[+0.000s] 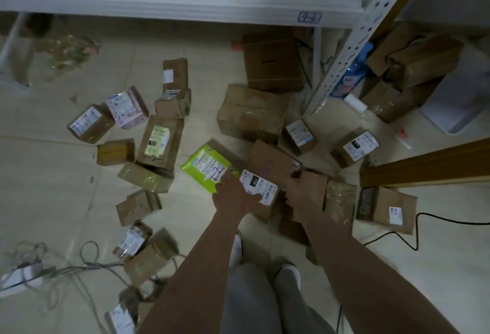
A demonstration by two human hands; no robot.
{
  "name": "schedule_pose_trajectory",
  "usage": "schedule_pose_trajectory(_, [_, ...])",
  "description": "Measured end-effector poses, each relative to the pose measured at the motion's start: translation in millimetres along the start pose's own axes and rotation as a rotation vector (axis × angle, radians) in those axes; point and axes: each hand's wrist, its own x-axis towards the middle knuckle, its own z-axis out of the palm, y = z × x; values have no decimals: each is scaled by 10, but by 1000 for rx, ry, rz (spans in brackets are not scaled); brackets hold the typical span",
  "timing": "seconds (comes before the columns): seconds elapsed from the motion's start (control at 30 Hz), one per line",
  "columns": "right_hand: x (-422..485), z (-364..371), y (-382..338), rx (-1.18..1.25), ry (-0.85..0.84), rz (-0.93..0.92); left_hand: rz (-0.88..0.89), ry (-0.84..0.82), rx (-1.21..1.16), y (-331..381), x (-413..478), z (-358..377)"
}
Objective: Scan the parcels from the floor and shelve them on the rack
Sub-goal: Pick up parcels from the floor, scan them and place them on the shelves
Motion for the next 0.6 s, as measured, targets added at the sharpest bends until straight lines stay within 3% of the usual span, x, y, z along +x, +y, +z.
schedule_pose_trajectory(0.33, [1037, 82, 570, 271, -14, 166, 21, -18, 307, 161, 691, 1226])
schedule_pose_trajectory(0.6, [940, -133, 589, 419, -15, 166, -33, 31, 430, 80, 681, 1052])
